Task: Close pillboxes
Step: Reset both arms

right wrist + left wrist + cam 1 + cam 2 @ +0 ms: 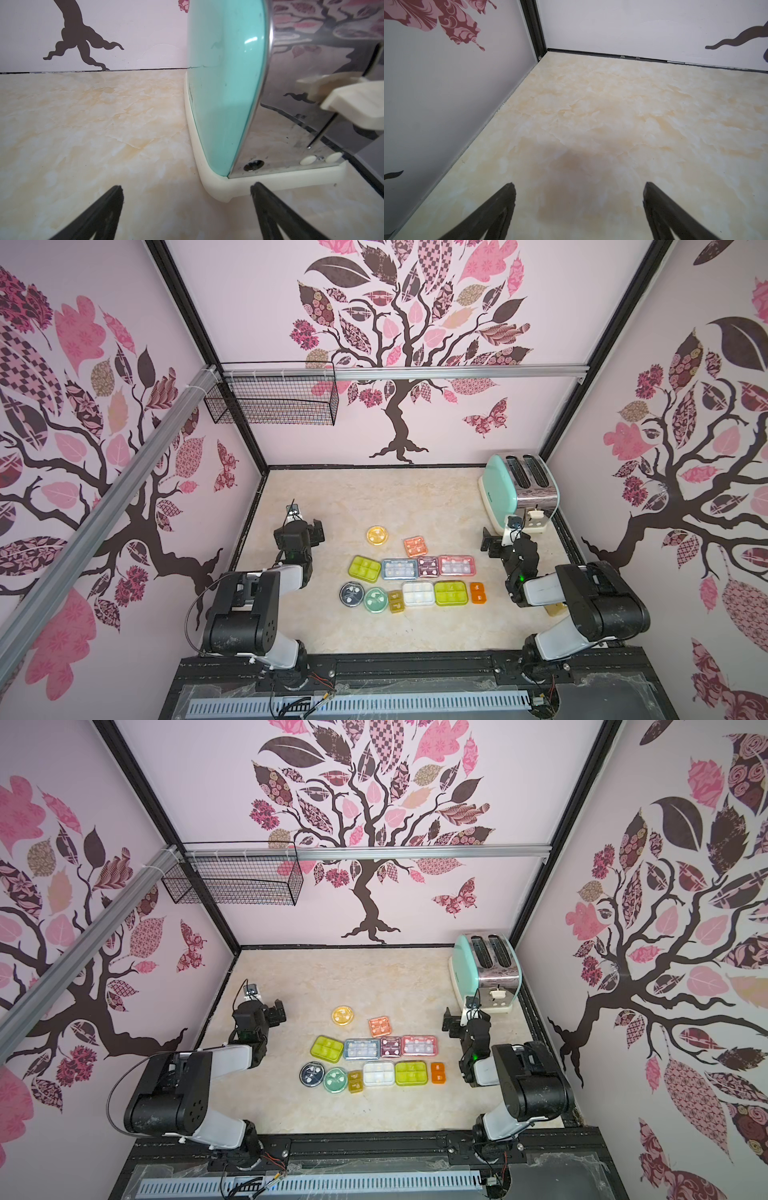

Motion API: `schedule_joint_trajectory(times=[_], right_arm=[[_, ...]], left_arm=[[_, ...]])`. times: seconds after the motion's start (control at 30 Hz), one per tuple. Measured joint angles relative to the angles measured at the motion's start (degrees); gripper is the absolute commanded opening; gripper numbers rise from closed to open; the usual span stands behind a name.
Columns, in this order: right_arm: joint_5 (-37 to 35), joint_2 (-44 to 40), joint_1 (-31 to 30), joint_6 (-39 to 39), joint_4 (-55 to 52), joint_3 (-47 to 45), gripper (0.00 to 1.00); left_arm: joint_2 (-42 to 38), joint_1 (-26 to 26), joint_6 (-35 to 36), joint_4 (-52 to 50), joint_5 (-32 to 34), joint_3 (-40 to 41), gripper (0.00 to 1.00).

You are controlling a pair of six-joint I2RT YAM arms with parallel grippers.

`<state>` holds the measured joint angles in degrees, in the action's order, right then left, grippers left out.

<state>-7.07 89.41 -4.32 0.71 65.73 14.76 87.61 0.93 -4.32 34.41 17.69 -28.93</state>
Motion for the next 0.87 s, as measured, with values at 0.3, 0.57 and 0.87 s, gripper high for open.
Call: schedule_joint_trajectory(times=[0.3,0.57,0.87], right_arm=[[-0.3,0.0,0.0,-0.8,0.0,0.1,0.99],[-0.4,0.0,0.0,-0.8,0.0,0.1,0.99],[-0.4,0.0,0.0,-0.8,-0.6,0.8,0.99]], left_arm=[[1.3,-0.5,0.0,9.7,-1.3,5.7,0.98],[1.3,-0.6,-0.1,12.2,-1.5,5.9,0.98],[1.3,-0.6,-0.1,12.7,-1.5,5.9,0.98]])
